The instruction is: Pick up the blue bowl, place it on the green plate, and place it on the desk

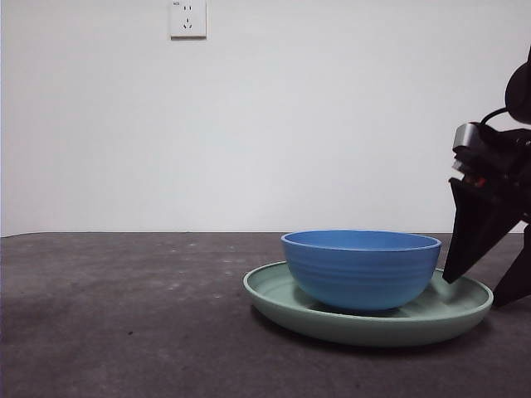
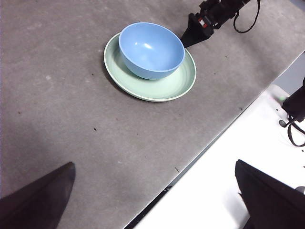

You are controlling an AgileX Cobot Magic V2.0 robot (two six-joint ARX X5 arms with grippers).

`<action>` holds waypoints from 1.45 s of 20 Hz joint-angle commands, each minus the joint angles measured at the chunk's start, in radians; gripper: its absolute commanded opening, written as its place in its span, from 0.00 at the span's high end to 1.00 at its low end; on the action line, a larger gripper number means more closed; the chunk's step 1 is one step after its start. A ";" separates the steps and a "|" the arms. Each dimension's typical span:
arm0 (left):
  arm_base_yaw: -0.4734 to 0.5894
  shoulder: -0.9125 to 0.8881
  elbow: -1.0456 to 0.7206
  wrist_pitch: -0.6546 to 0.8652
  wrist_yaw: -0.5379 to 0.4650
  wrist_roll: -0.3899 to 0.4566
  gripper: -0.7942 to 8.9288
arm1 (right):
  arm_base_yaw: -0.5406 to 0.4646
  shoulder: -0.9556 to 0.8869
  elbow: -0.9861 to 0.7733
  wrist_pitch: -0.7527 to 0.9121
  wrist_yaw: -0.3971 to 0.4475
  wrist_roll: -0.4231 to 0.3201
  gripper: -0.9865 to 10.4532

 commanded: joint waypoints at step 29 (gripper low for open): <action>-0.008 0.002 0.008 0.014 0.002 -0.032 0.34 | 0.292 0.129 0.301 -0.011 0.032 0.275 0.91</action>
